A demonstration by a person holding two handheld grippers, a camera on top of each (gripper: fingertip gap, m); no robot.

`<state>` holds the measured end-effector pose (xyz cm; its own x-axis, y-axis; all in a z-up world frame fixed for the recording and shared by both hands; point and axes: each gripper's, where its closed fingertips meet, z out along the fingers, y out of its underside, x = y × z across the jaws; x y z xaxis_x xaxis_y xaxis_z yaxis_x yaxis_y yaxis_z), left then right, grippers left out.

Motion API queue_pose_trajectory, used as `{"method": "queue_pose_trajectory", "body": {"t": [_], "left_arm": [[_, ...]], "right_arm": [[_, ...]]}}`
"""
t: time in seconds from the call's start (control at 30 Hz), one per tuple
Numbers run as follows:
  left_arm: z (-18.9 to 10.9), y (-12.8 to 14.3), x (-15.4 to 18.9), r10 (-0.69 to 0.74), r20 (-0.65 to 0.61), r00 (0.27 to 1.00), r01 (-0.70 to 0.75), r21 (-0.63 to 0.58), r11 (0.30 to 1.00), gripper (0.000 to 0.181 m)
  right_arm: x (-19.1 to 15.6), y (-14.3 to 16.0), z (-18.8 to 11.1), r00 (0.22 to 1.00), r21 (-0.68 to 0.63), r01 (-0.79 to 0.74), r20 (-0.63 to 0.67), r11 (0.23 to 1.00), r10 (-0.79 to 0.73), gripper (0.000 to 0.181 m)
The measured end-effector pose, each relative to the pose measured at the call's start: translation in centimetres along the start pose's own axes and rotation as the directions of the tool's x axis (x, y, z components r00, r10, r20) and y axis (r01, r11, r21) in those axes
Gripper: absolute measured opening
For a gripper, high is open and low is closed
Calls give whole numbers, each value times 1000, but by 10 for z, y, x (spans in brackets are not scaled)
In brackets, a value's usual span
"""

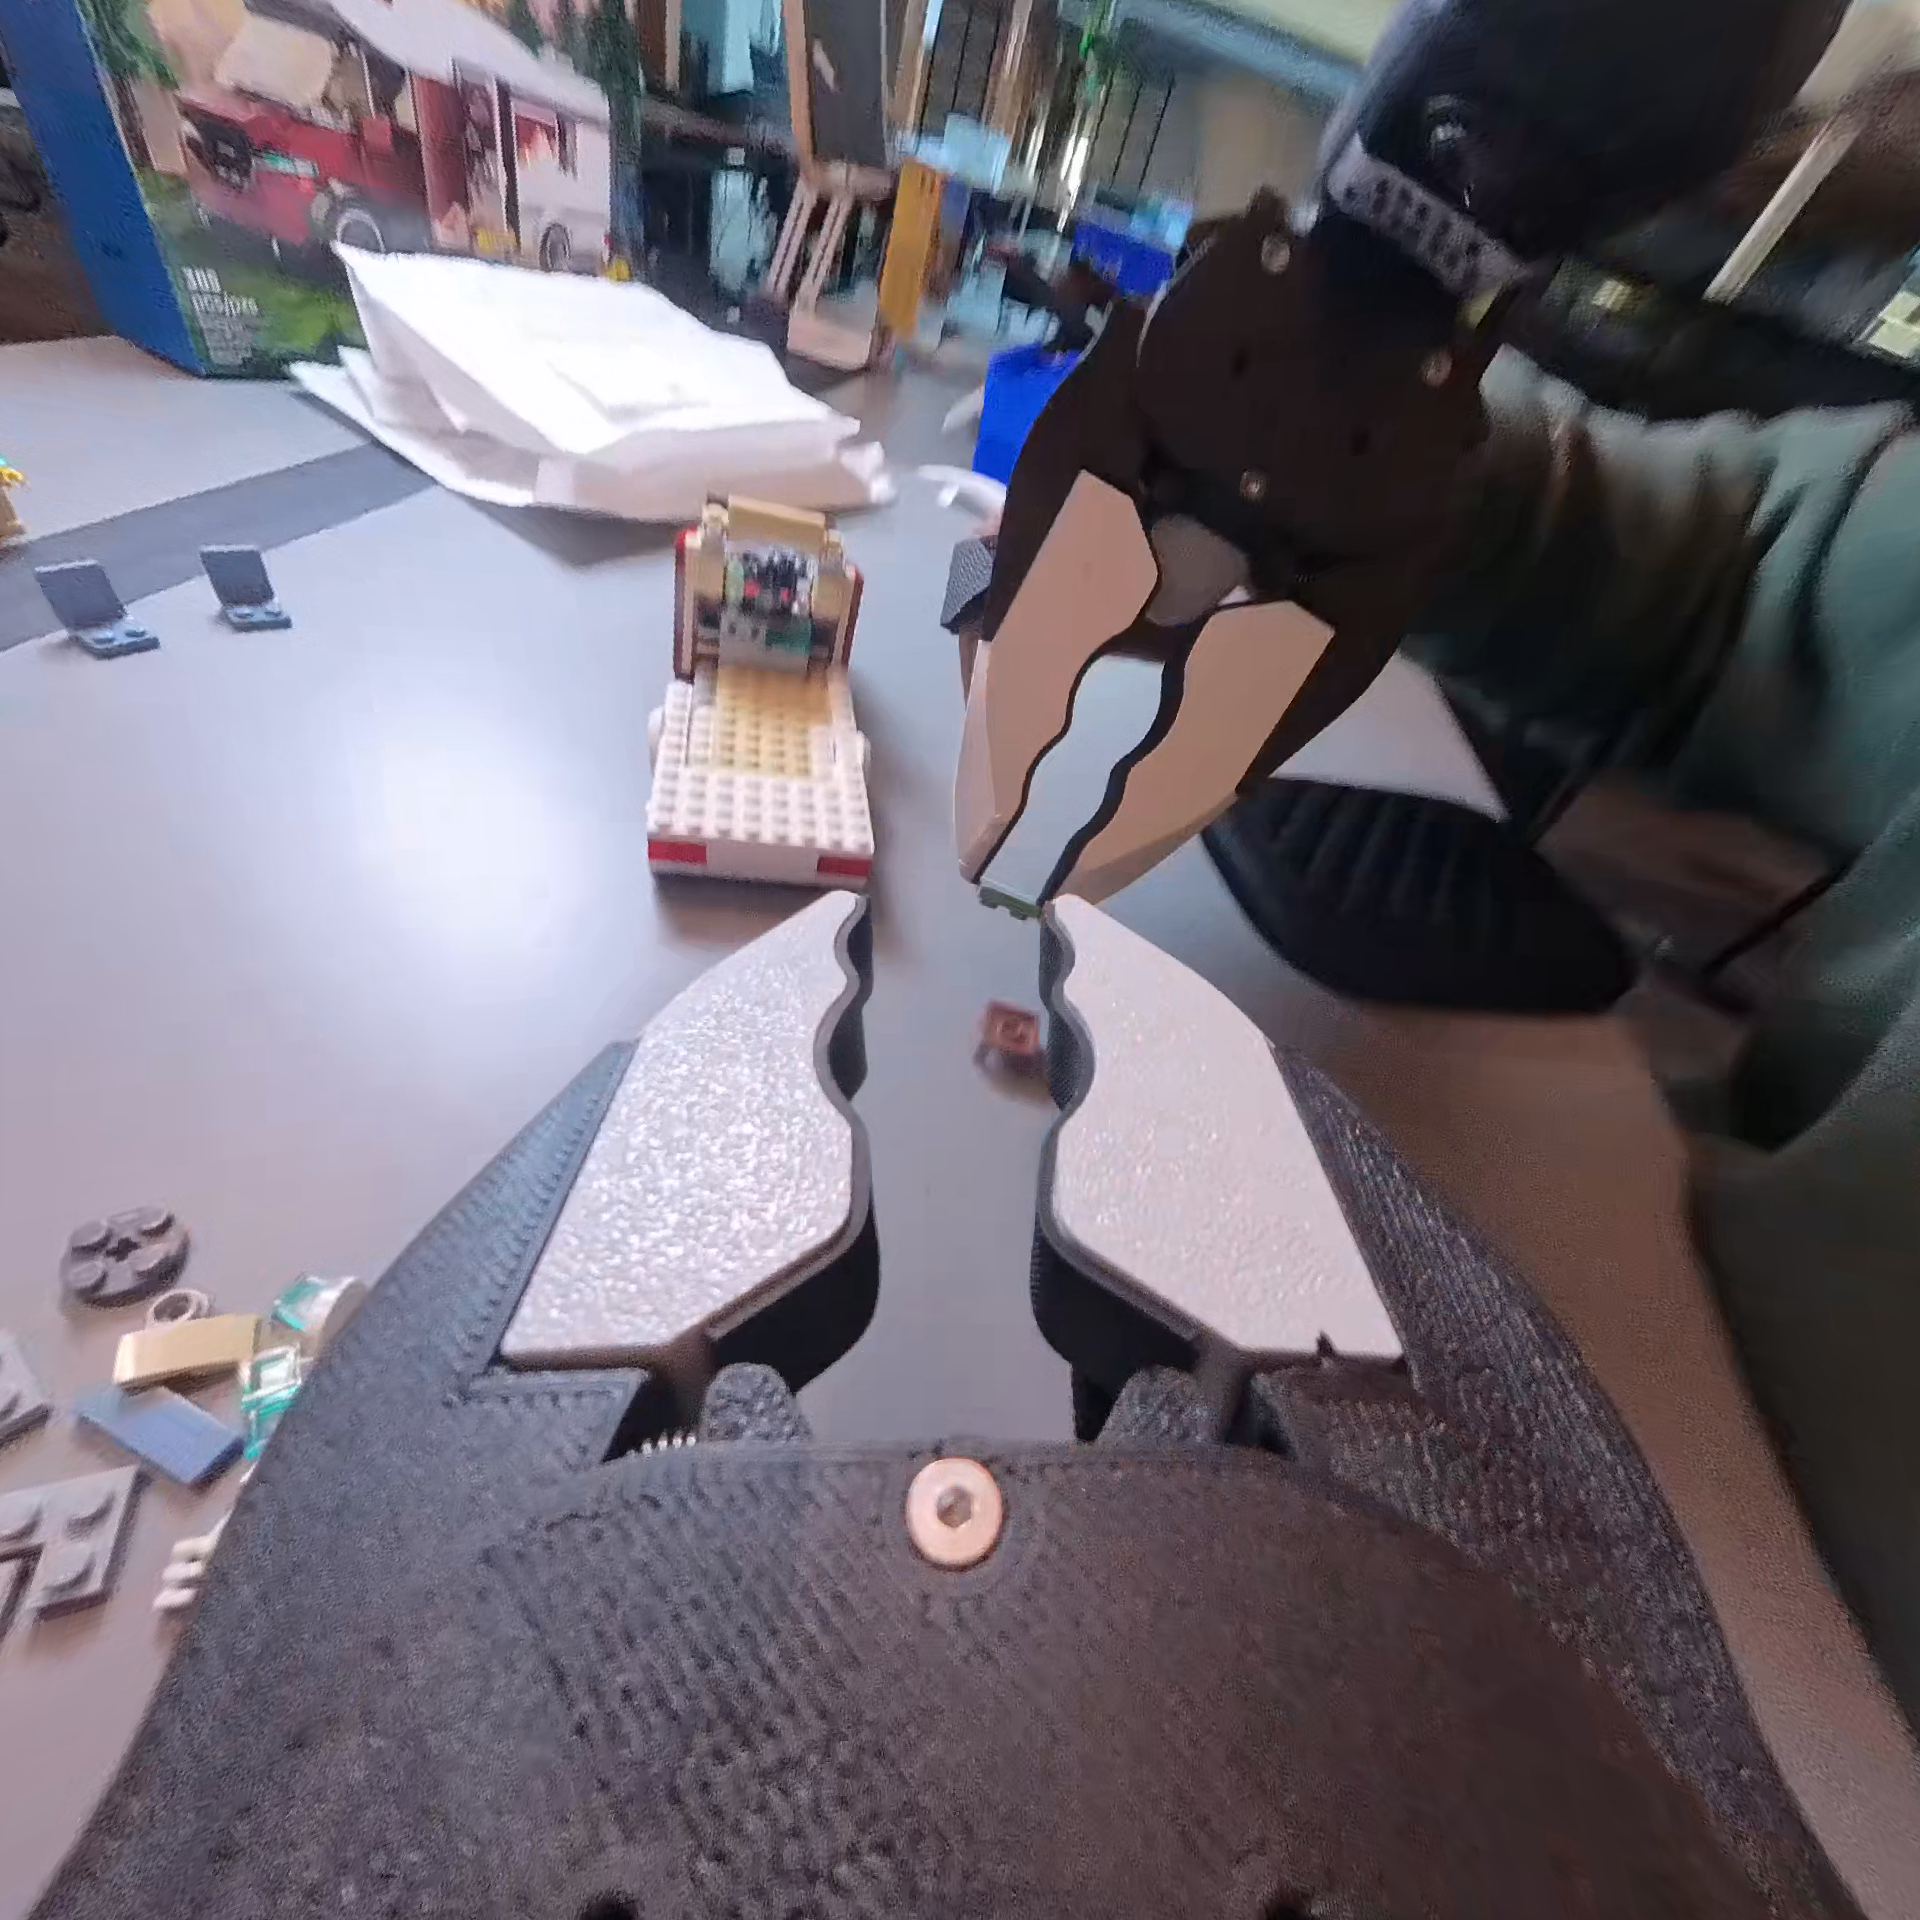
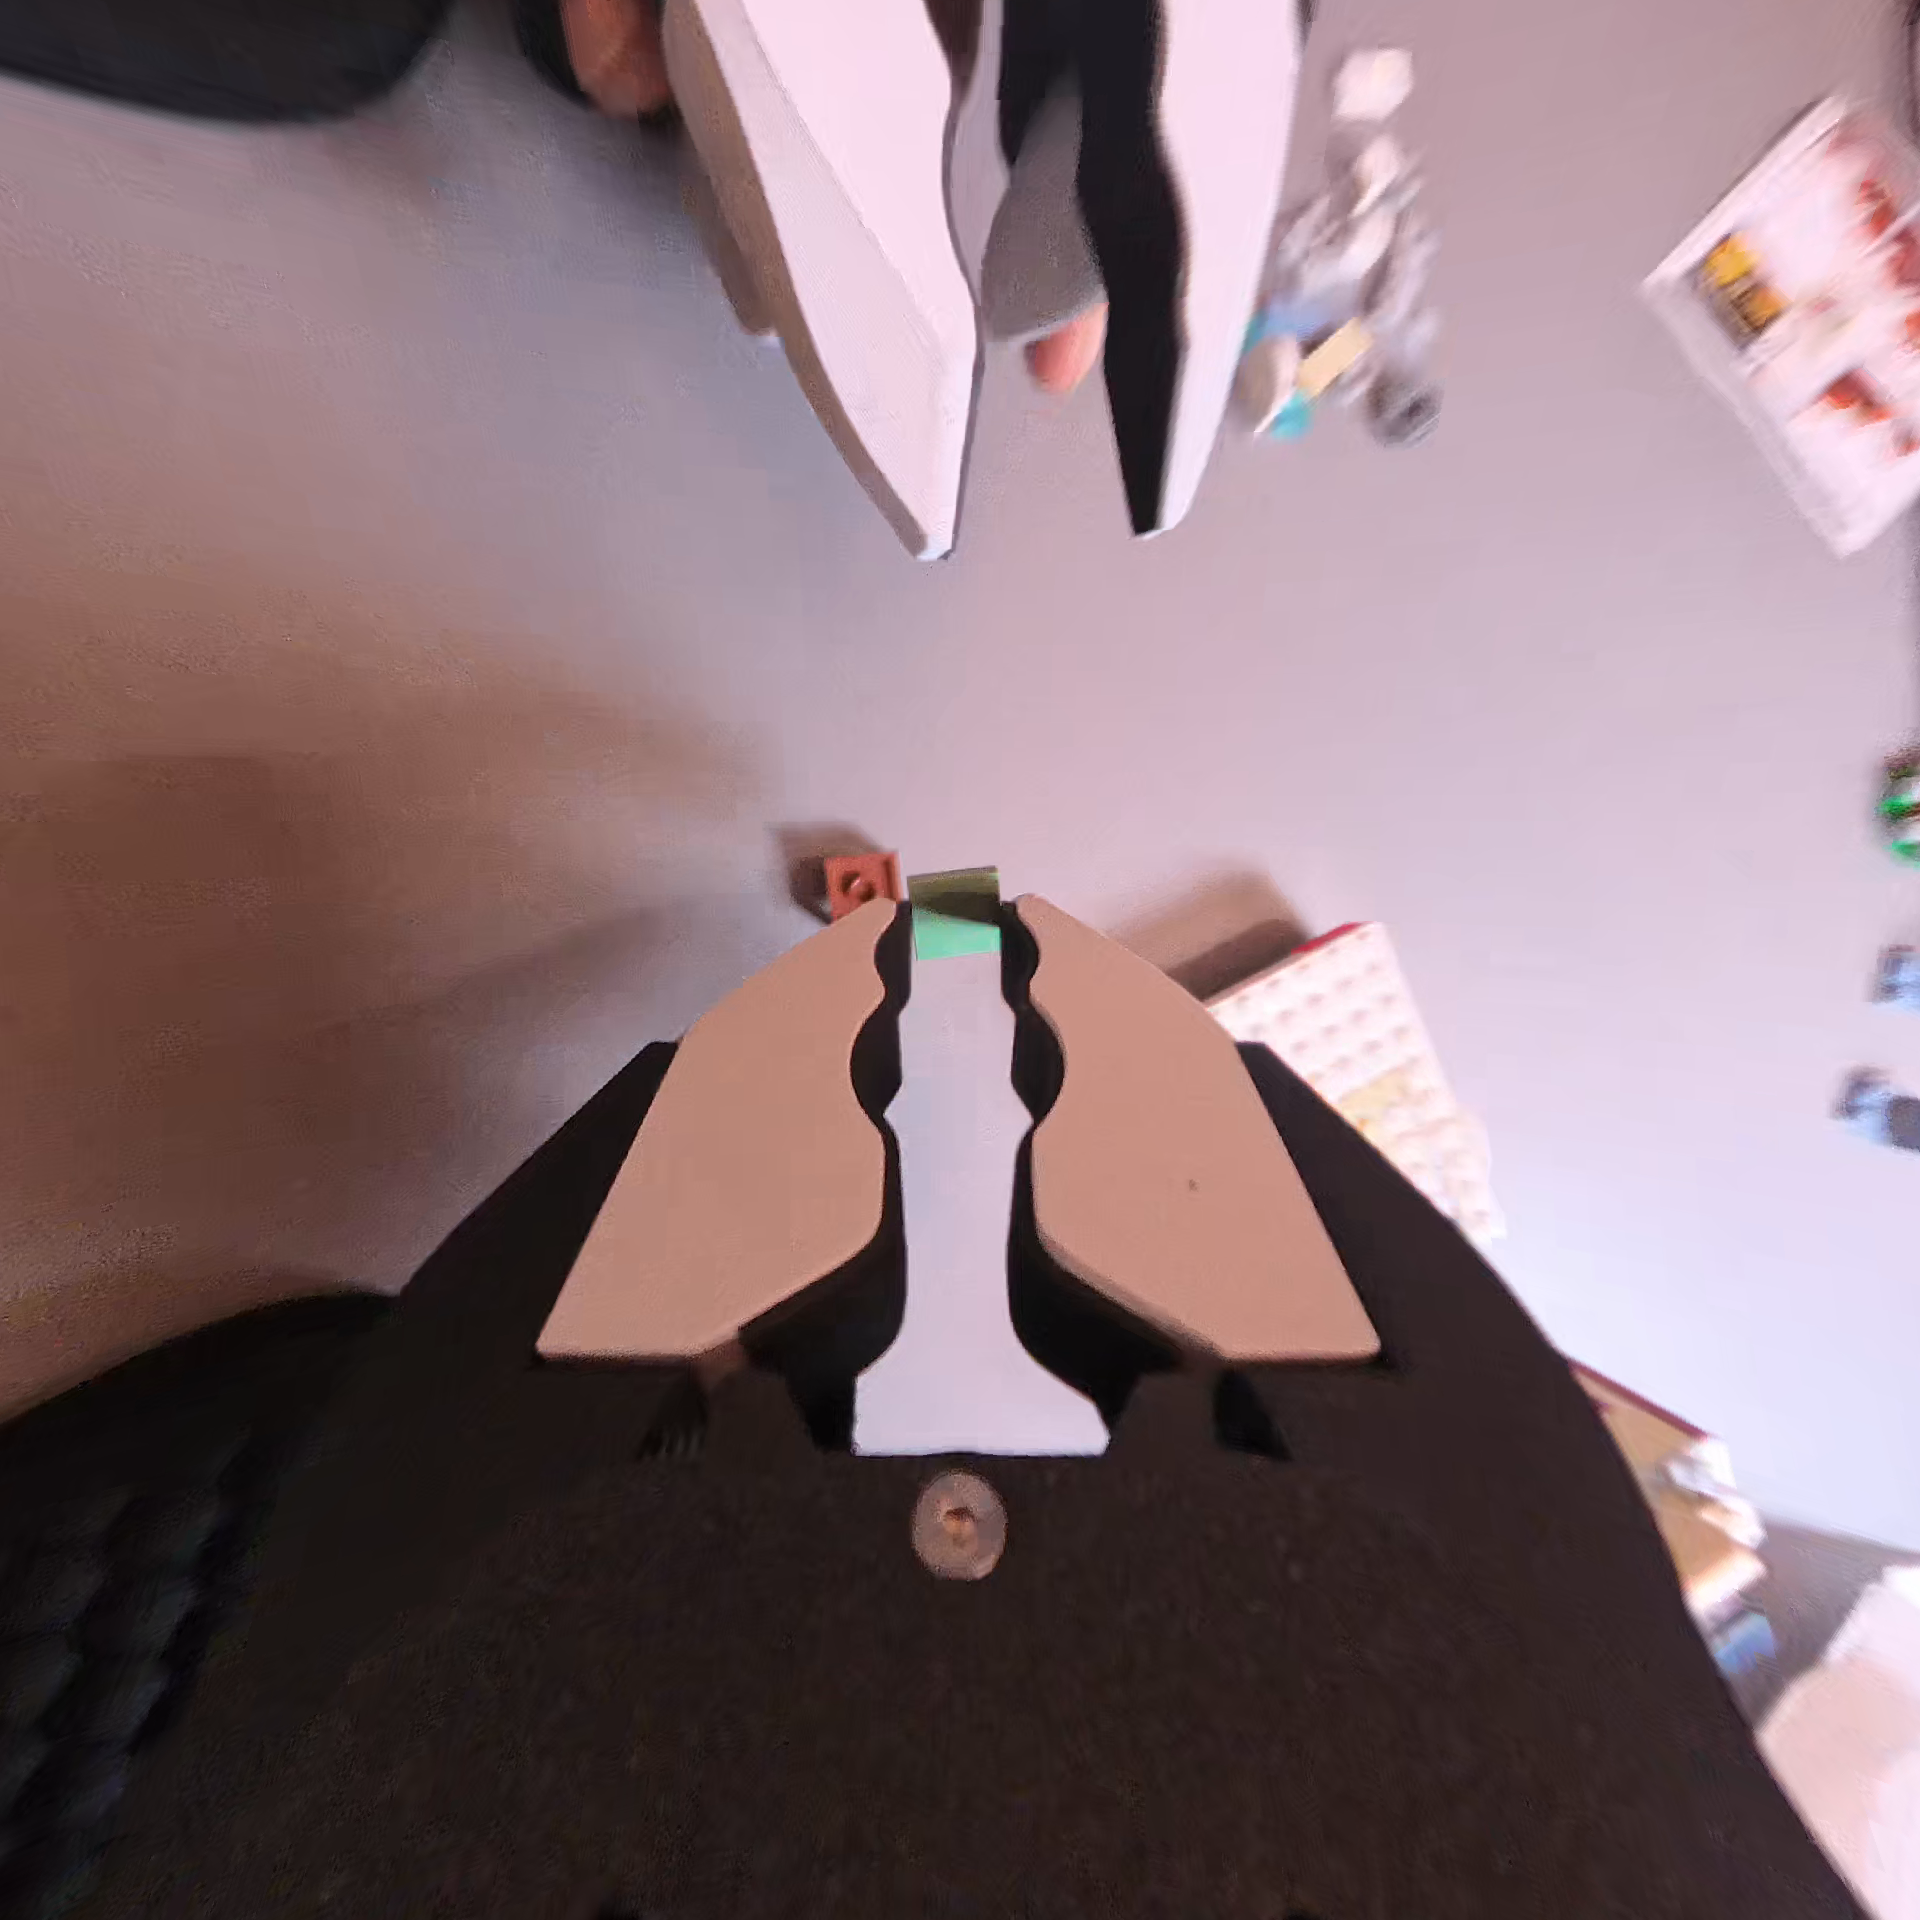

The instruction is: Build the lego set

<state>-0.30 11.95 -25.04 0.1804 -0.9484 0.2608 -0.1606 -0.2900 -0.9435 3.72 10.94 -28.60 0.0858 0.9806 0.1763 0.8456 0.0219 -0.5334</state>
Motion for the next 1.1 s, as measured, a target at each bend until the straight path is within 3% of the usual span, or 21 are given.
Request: {"method": "queue_pose_trajectory", "body": {"t": [0.13, 0.27, 1.1], "left_arm": [[11, 27, 4, 99, 23, 995, -94, -159, 983, 32], [12, 38, 5, 126, 26, 992, -118, -218, 969, 31], [14, 51, 7, 123, 4, 992, -117, -279, 953, 28]], "right_arm": [[-13, 10, 19, 998, -115, -14, 60, 993, 21, 16], [-19, 14, 27, 994, -192, -31, 95, 981, 50, 16], [-24, 15, 30, 987, -207, 86, 148, 975, -55, 22]]}}
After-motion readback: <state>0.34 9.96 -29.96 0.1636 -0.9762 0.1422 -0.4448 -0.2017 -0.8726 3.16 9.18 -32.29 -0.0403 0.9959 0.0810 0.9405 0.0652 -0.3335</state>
